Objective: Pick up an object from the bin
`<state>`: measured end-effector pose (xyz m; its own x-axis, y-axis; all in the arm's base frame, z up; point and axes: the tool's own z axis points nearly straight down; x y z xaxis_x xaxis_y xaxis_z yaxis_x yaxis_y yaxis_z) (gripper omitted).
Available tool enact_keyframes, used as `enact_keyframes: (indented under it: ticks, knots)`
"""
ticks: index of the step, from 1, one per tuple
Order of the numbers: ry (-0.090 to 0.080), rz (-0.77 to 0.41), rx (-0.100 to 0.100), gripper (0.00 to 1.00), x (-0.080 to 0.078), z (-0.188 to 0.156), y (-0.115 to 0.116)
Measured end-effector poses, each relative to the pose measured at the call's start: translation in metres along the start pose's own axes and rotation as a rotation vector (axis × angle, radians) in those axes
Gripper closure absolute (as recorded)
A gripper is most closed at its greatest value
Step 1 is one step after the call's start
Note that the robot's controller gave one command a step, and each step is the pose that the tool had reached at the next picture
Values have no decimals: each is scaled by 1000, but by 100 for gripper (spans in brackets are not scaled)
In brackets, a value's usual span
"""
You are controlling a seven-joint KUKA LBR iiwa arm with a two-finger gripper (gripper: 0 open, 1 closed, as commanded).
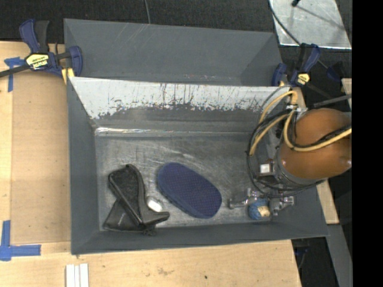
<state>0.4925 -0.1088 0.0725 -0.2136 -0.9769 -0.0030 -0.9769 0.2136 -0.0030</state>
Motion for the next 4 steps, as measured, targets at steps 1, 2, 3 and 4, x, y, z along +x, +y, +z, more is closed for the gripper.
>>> enact_keyframes:
  ticks: [1,2,3,4]
  knots:
    - [-1,1,-1,0,-1,-1,0]
    - [-3,0,3,100,-3,-2,-2]
    - [0,2,2,100,-3,-19,-3]
    - [0,4,3,100,-4,-27,-4]
